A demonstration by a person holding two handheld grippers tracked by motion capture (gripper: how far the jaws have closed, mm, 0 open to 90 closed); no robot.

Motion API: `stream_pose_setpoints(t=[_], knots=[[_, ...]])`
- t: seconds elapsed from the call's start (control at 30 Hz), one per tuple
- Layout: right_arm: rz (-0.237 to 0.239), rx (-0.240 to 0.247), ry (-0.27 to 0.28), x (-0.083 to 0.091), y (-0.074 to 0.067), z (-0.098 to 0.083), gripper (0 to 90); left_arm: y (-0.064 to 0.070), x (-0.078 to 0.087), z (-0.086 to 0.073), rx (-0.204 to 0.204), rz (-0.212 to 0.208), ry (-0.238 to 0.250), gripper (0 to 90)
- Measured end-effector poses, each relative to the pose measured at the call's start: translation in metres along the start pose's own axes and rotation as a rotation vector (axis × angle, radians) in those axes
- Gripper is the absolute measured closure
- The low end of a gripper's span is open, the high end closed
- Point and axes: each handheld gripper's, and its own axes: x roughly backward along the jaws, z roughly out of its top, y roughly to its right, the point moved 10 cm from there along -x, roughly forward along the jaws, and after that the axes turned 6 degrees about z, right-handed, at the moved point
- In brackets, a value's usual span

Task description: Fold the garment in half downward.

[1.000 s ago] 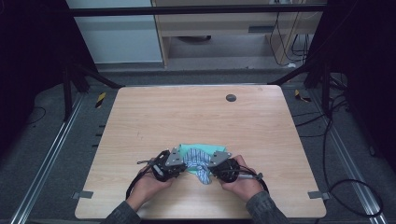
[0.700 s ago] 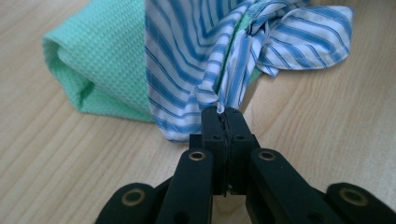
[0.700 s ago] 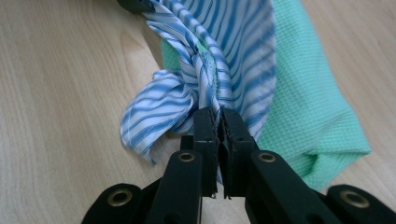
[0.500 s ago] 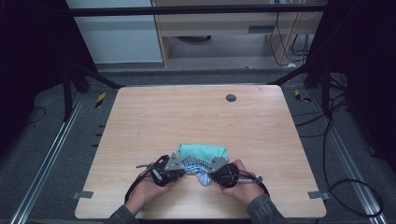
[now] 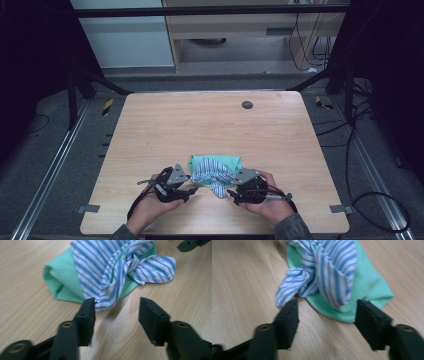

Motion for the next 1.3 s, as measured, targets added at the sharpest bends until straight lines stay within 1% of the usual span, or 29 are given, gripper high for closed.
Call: stream_pose_setpoints(t=[0.03, 0.07, 0.1, 0.17, 0.23, 0.3, 0.33, 0.37, 0.4, 0.43, 0.47, 0.5, 0.57, 0.63, 0.67, 0.7, 0.73, 0.77, 0.83, 0.9, 0.93, 0.97, 1.1, 1.27, 1.3], knots=[[-0.016, -0.008, 0.005, 0.002, 0.003, -0.003, 29.7, -0.002, 0.002, 0.000, 0.005, 0.004, 0.003, 41.9], [-0.025, -0.014, 0.007, 0.004, 0.005, -0.005, 26.7, -0.005, 0.004, -0.001, 0.020, 0.012, 0.013, 39.6], [-0.041, -0.029, 0.013, 0.006, 0.009, -0.008, 22.9, -0.007, 0.005, -0.001, 0.023, 0.019, 0.015, 36.5], [-0.068, -0.056, 0.025, 0.008, 0.016, -0.013, 17.6, -0.013, 0.006, -0.005, 0.035, 0.037, 0.008, 30.4], [-0.088, -0.080, 0.030, 0.012, 0.023, -0.018, 14.6, -0.022, 0.006, -0.010, 0.059, 0.066, 0.003, 23.7], [-0.113, -0.120, 0.039, 0.015, 0.032, -0.024, 11.5, -0.033, 0.006, -0.015, 0.072, 0.099, -0.004, 17.9], [-0.120, -0.137, 0.041, 0.016, 0.035, -0.027, 10.8, -0.039, 0.006, -0.018, 0.086, 0.114, -0.007, 16.6], [-0.128, -0.159, 0.046, 0.016, 0.039, -0.030, 8.9, -0.043, 0.006, -0.021, 0.100, 0.120, -0.011, 14.8], [-0.135, -0.179, 0.045, 0.017, 0.042, -0.034, 7.7, -0.051, 0.005, -0.025, 0.119, 0.134, -0.020, 13.1], [-0.153, -0.211, 0.044, 0.017, 0.049, -0.039, 7.3, -0.055, 0.005, -0.028, 0.130, 0.144, -0.023, 11.3], [-0.167, -0.234, 0.040, 0.018, 0.053, -0.043, 6.6, -0.063, 0.005, -0.033, 0.144, 0.164, -0.027, 10.2], [-0.189, -0.274, 0.032, 0.017, 0.059, -0.050, 6.2, -0.070, 0.005, -0.037, 0.156, 0.177, -0.032, 9.2], [-0.231, -0.331, 0.015, 0.016, 0.070, -0.062, 6.3, -0.079, 0.004, -0.043, 0.199, 0.188, -0.025, 7.8], [-0.262, -0.380, 0.001, 0.014, 0.080, -0.072, 4.7, -0.090, 0.003, -0.050, 0.224, 0.219, -0.025, 6.8], [-0.254, -0.423, 0.012, 0.014, 0.084, -0.076, 4.3, -0.093, 0.003, -0.052, 0.225, 0.226, -0.032, 6.6], [-0.243, -0.444, 0.019, 0.013, 0.086, -0.077, 4.3, -0.096, 0.003, -0.055, 0.228, 0.235, -0.037, 6.5], [-0.239, -0.470, 0.020, 0.013, 0.088, -0.079, 4.2, -0.100, 0.002, -0.059, 0.244, 0.245, -0.045, 6.6], [-0.235, -0.499, 0.024, 0.013, 0.092, -0.081, 3.7, -0.103, 0.001, -0.062, 0.250, 0.251, -0.052, 6.5], [-0.236, -0.540, 0.038, 0.013, 0.096, -0.084, 3.1, -0.107, 0.000, -0.067, 0.265, 0.262, -0.052, 6.5], [-0.262, -0.549, 0.046, 0.013, 0.102, -0.086, 1.7, -0.110, -0.001, -0.071, 0.297, 0.259, -0.046, 5.1], [-0.268, -0.557, 0.052, 0.013, 0.103, -0.086, 0.8, -0.111, -0.001, -0.072, 0.324, 0.249, -0.047, 4.8], [-0.266, -0.564, 0.048, 0.013, 0.104, -0.087, 0.1, -0.112, -0.001, -0.072, 0.332, 0.256, -0.045, 4.7], [-0.277, -0.570, 0.047, 0.012, 0.105, -0.087, 0.1, -0.113, -0.001, -0.073, 0.338, 0.260, -0.051, 3.8], [-0.279, -0.573, 0.049, 0.012, 0.106, -0.087, 0.1, -0.114, -0.002, -0.074, 0.336, 0.264, -0.059, 2.5], [-0.290, -0.587, 0.050, 0.013, 0.107, -0.087, 0.1, -0.114, -0.002, -0.074, 0.338, 0.265, -0.060, 2.1]])
